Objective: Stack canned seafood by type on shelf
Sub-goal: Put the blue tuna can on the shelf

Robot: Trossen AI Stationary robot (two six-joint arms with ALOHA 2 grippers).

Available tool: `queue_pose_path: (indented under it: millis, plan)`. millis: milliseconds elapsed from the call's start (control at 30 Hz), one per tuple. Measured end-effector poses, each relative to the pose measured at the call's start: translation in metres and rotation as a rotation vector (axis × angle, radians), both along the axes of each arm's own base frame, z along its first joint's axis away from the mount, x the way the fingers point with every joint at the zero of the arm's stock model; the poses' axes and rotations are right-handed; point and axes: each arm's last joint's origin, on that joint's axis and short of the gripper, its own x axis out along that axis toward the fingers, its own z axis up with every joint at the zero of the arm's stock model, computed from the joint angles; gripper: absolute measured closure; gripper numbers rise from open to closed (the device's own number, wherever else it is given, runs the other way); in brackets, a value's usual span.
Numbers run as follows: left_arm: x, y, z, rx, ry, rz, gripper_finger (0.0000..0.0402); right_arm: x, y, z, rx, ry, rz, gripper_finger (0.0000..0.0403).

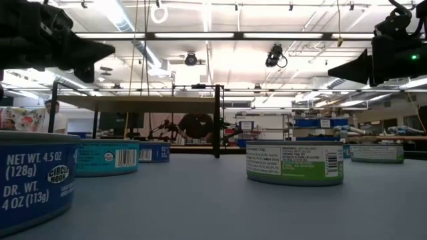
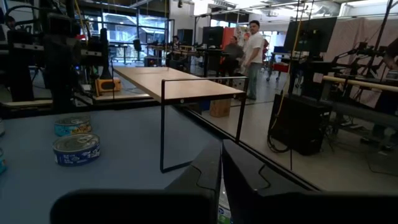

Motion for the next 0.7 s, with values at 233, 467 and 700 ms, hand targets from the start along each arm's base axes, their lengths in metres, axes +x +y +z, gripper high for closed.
queue_pose_path:
  millis: [233,467,700]
  plan:
    - [0.001,0.0,0.001,0.001,-0.009,0.002,0.0397,0.0,0.0,0.0,0.0,0.0,0.0,0.0376]
    - [0.006,0.001,-0.004,-0.007,0.053,0.002,0.0399,0.0,0.0,0.0,0.0,0.0,0.0,0.0376]
    - [0.014,0.0,-0.001,-0.094,0.131,-0.072,0.04,0.0,0.0,0.0,0.0,0.0,0.0,0.0376]
